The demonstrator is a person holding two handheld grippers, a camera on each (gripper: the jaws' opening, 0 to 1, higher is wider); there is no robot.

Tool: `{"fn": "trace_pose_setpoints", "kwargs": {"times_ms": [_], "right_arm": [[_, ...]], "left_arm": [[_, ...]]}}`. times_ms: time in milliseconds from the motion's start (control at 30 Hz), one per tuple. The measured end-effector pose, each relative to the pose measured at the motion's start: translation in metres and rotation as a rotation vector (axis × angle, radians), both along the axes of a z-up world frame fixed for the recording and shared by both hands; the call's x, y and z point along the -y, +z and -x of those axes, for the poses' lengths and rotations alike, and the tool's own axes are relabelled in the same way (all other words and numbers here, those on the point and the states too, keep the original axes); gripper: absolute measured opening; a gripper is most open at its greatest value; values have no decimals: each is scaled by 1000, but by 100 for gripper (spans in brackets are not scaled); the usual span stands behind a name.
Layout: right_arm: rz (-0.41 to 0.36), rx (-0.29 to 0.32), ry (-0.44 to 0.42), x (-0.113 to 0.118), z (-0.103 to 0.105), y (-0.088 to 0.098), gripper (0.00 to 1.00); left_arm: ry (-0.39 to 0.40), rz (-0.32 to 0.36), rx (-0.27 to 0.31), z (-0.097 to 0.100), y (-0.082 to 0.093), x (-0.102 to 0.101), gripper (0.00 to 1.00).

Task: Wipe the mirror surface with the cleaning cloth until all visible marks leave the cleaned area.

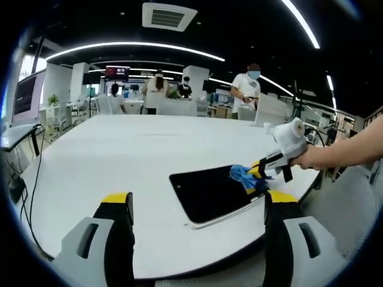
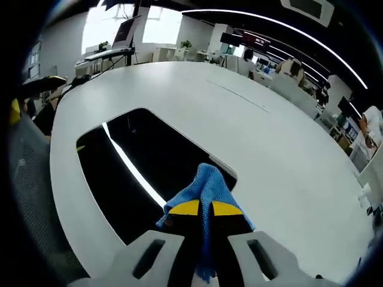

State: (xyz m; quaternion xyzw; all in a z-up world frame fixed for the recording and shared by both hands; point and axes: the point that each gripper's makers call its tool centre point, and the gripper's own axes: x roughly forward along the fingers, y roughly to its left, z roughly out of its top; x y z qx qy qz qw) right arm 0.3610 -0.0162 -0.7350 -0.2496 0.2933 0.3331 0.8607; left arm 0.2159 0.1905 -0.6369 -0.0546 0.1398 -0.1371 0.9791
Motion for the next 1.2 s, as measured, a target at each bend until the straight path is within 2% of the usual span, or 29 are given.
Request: {"fn": "trace_pose_setpoints", "kwargs": {"times_ms": [133, 300, 400, 500, 600, 867, 1200], "right_arm": [[-4, 4, -4, 7, 0, -1, 0], [-63, -7, -17, 7, 1, 0, 0], [-92, -38, -92, 7, 3, 0, 0], [-92, -61, -107, 6, 2, 0, 0], [-97, -99, -107, 5, 5, 0, 0], [-64, -113, -79, 4, 17, -1, 0], [-93, -111, -70, 5, 34, -2, 0]], "left_arm": [[2, 1, 2, 0, 0, 0, 88], [-1, 3, 7, -1, 1, 1, 88], [-1, 4, 9, -1, 1, 1, 88], [-2, 3, 6, -1, 1, 1, 88], [-3, 4, 5, -1, 1, 1, 87], [-2, 5, 5, -1, 0, 1, 87], [-5, 6, 0, 0, -1, 1, 86]]}}
